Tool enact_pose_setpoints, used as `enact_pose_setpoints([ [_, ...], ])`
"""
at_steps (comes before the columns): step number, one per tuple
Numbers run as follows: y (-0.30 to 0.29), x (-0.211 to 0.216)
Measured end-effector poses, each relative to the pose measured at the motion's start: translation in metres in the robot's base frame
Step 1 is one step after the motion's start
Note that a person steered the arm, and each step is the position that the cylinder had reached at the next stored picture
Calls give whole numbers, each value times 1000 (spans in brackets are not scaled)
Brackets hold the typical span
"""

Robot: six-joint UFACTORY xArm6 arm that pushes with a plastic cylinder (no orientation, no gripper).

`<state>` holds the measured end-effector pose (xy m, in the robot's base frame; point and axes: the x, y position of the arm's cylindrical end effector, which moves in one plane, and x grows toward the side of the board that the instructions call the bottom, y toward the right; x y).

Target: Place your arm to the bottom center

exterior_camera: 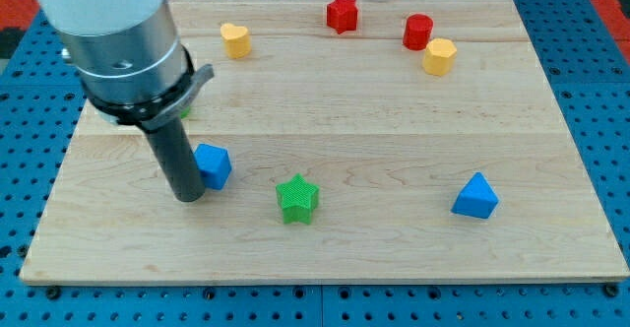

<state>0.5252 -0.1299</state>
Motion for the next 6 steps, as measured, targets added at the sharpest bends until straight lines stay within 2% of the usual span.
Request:
enact_pose_setpoints([
  [1, -9, 5],
  [2, -57, 34],
  [6, -90, 39],
])
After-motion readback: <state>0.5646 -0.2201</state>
